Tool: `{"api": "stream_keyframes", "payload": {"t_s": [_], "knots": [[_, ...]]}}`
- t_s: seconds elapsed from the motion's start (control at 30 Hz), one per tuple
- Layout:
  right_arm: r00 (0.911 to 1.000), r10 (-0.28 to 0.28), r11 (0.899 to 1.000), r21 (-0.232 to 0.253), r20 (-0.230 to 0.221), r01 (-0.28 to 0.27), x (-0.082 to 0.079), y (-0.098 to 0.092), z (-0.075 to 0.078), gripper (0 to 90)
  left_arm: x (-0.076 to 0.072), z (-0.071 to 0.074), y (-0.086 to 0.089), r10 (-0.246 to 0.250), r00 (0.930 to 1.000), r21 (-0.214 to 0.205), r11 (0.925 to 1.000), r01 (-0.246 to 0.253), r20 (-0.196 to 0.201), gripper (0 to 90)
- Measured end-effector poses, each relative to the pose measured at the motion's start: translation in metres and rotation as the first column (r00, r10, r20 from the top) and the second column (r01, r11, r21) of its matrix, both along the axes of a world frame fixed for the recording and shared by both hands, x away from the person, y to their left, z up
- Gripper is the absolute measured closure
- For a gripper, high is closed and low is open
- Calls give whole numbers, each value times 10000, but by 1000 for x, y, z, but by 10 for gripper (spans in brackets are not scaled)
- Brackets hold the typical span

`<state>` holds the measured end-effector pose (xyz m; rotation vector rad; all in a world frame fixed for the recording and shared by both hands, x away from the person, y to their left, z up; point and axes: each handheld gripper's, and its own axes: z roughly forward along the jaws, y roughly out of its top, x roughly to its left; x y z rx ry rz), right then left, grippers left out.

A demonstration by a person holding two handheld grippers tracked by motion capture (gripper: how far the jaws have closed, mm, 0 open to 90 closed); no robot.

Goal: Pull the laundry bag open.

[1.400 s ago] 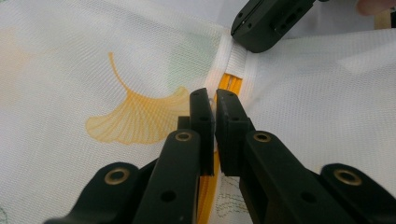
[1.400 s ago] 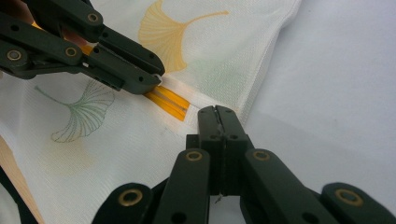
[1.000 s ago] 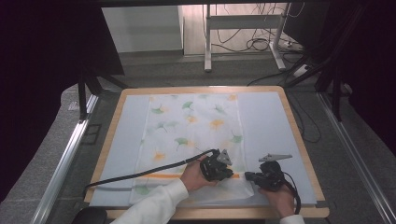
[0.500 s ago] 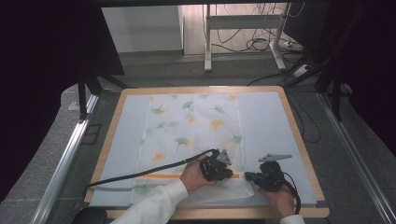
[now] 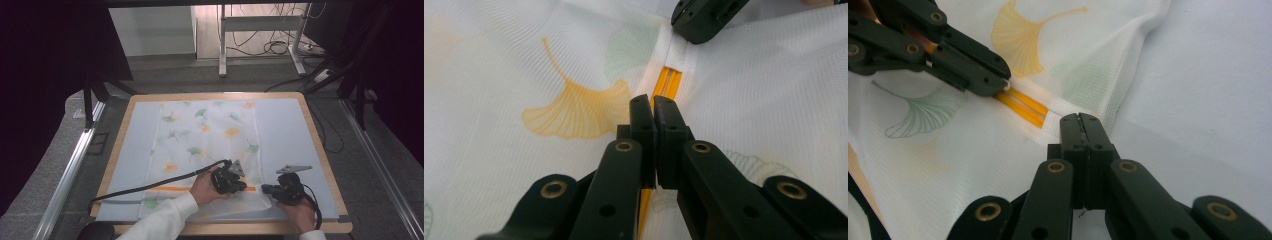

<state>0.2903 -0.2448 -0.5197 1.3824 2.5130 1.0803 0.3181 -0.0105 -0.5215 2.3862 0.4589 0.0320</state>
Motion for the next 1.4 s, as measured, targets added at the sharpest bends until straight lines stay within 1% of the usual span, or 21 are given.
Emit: {"api": "stream_keyframes", "payload": {"t_s": [0.1, 0.13, 0.2, 0.3, 0.57, 0.63, 0.73, 0.8, 0.93, 1.0, 1.07, 1.17, 1.23, 1.33, 1.4], "knots": [[10000, 0, 10000, -34, 8, 1, 0, 0, 0, 896, 0, 0, 4, 14, 10000, 37, 10000, -15, 39, 892], [10000, -3, 10000, -36, 12, 4, 0, 0, 0, 896, 1, 0, 8, 59, 10000, -17, 10000, -59, -28, 893], [10000, -7, 10000, -24, 4, 7, 0, 0, 0, 896, 1, -1, 12, 84, 9999, -73, 9999, -85, -134, 895], [10000, -3, 10000, -3, 1, 3, 0, 0, 0, 896, -1, 0, 12, 31, 10000, 29, 10000, -31, -9, 896], [10000, -31, 10000, 19, -6, 31, 0, 0, 0, 896, -2, 1, 13, -2, 10000, 119, 9999, 2, 35, 898], [10000, -3, 10000, 1, 3, 3, 0, 0, 0, 896, -1, 0, 17, 54, 9999, -71, 10000, -55, -105, 898], [10000, -31, 10000, 32, -3, 31, 0, 0, 0, 896, 0, 0, 21, 144, 9995, -149, 9998, -148, -274, 898], [10000, -12, 10000, 25, -14, 12, 0, 0, 0, 896, 0, 0, 22, 158, 9995, -160, 9997, -162, -279, 899], [10000, -38, 10000, 28, 0, 38, 0, 0, 0, 896, -1, 0, 23, 129, 9997, -99, 9999, -131, -213, 900], [10000, -37, 10000, 35, -2, 37, 0, 0, 0, 896, -2, 1, 24, 144, 9998, 2, 9999, -144, -158, 900], [10000, -39, 10000, 27, -5, 39, 0, 0, 0, 896, -3, 1, 25, 120, 9999, 95, 9999, -120, -22, 900], [10000, -35, 10000, 24, -1, 35, -1, 0, 0, 896, -5, 2, 26, 99, 9999, 171, 9998, -100, 74, 900], [10000, -33, 10000, 16, 9, 33, -1, 0, 0, 896, -6, 2, 27, 123, 9999, 156, 9998, -124, 49, 900], [10000, -35, 10000, 25, -2, 35, -1, 0, 0, 897, -4, 1, 32, 191, 9998, 9, 9998, -191, -76, 899], [10000, -35, 10000, 29, -2, 35, -1, 0, 0, 896, -4, 1, 35, 255, 9996, 73, 9996, -254, -91, 900]]}}
